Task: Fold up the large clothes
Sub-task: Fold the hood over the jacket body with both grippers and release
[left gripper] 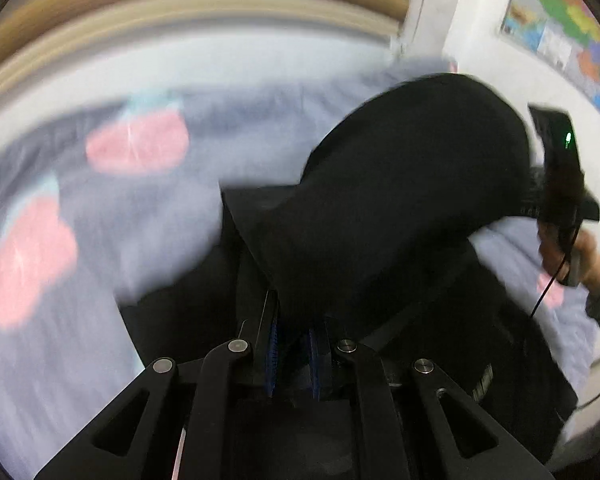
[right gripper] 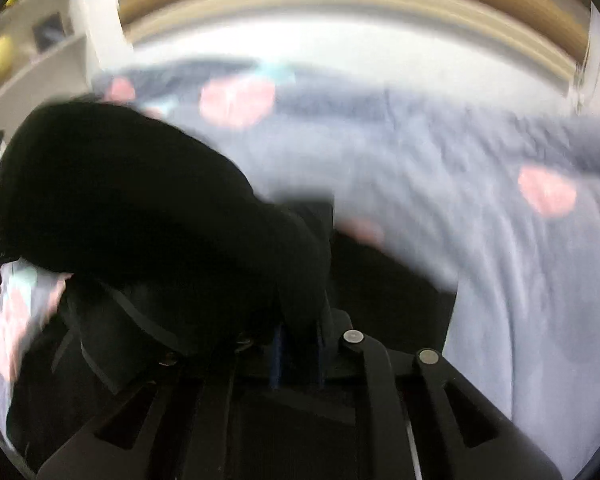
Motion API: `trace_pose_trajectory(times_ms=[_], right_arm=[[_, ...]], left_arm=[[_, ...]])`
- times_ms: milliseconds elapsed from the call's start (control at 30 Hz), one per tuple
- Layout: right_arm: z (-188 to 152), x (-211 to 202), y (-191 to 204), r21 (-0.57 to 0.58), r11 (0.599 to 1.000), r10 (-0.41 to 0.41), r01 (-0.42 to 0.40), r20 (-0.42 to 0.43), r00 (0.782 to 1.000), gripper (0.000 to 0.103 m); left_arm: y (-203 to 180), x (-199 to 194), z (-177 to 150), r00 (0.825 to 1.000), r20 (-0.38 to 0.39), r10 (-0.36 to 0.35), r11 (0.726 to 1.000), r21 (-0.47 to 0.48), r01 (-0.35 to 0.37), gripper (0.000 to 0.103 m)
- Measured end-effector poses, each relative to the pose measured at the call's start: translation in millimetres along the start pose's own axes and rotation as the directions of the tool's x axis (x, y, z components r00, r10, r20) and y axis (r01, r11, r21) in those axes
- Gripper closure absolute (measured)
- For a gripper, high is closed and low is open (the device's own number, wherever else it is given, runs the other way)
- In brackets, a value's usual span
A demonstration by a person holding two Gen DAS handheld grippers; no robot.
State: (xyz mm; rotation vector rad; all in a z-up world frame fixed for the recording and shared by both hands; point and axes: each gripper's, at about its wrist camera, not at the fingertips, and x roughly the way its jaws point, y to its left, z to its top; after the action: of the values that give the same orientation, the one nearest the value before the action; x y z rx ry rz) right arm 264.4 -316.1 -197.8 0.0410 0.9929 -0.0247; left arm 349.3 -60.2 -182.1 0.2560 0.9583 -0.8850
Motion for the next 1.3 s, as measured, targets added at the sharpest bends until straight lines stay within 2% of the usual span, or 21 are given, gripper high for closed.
trace_pose_trajectory(times_ms=[67,133,167,200,300,367,467,533,567,667,767,833,900,1000,1133,1200,1300], right_arm=[[-20.6,6.6,-0.1,0.011,1.0,0.011,-0.01,-0.075,0.997,0.084],[-42.4,13.3,-2.7,0.024,1.0,-0.015,0.019,-0.175,0.984,0.081],[-48.8,12.1,-5.3,0.035,0.999,-0.024,0.032,-0.194,0.981,0.081],[-53.6,8.8,-8.2,0.051,0.998,-0.026,0.037,-0.204,0.979,0.081],[-59.5,-10.5,-15.8,0.096,0.995,-0.02,0.04,-0.207,0.978,0.076],[-55.5,-28.5,-17.4,0.115,0.992,-0.027,0.048,-0.173,0.984,0.059],[-34.9,-56.2,-12.9,0.127,0.991,-0.019,0.031,-0.096,0.995,0.057],[-14.2,-70.5,-7.5,0.132,0.991,-0.012,0.017,-0.043,0.999,0.057],[-2.4,-77.5,-3.0,0.135,0.991,0.007,-0.005,-0.012,1.0,0.057],[34.4,-78.7,11.7,0.16,0.985,0.067,-0.071,0.032,0.997,0.057],[53.3,-57.2,27.5,0.165,0.982,0.092,-0.09,-0.006,0.996,0.057],[55.8,-34.2,41.4,0.145,0.985,0.105,-0.096,-0.054,0.993,0.057],[41.1,-16.7,51.2,0.153,0.983,0.124,-0.105,-0.118,0.985,0.057],[14.4,9.6,53.7,0.193,0.972,0.169,-0.132,-0.194,0.966,0.057],[-39.4,55.4,54.3,0.207,0.976,0.137,-0.074,-0.31,0.941,0.058],[-60.7,68.9,54.8,0.224,0.972,0.137,-0.066,-0.318,0.938,0.058],[-74.3,78.9,53.7,0.244,0.969,0.119,-0.047,-0.291,0.949,0.058]], left_arm=[[-1.2,15.6,-31.7,0.996,-0.086,0.004,0.999,-0.046,-0.008,0.091],[4.7,34.5,-62.2,0.982,-0.189,0.004,0.995,-0.094,-0.022,0.091],[9.4,39.9,-74.6,0.973,-0.232,0.007,0.992,-0.118,-0.035,0.091],[11.4,38.8,-79.9,0.97,-0.242,0.013,0.99,-0.131,-0.046,0.091],[19.3,14.3,-79.9,0.978,-0.208,0.022,0.982,-0.181,-0.06,0.091],[17.6,-12.4,-64.9,0.988,-0.146,0.055,0.981,-0.177,-0.08,0.091],[8.8,-38.4,-41.1,0.996,-0.07,0.059,0.983,-0.168,-0.07,0.089],[1.5,-49.1,-15.9,0.999,-0.014,0.052,0.985,-0.162,-0.054,0.08],[-2.2,-51.3,-7.1,0.999,0.003,0.048,0.985,-0.164,-0.047,0.072],[-10.4,-46.9,23.7,0.999,0.053,-0.007,0.982,-0.19,0.017,0.066],[-19.6,-28.8,45.8,0.997,0.068,-0.043,0.982,-0.179,0.055,0.066],[-20.4,-10.9,49.4,0.998,0.034,-0.06,0.981,-0.181,0.065,0.066],[-21.8,9.1,41.5,0.996,-0.016,-0.091,0.977,-0.194,0.086,0.066],[-30.6,28.8,11.8,0.987,-0.106,-0.118,0.974,-0.207,0.094,0.066],[-30.4,60.4,-34.6,0.968,-0.212,-0.136,0.962,-0.262,0.078,0.067],[-26.2,76.2,-55.4,0.962,-0.228,-0.15,0.949,-0.307,0.075,0.067],[-22.2,88.9,-73.7,0.967,-0.203,-0.155,0.937,-0.342,0.078,0.067]])
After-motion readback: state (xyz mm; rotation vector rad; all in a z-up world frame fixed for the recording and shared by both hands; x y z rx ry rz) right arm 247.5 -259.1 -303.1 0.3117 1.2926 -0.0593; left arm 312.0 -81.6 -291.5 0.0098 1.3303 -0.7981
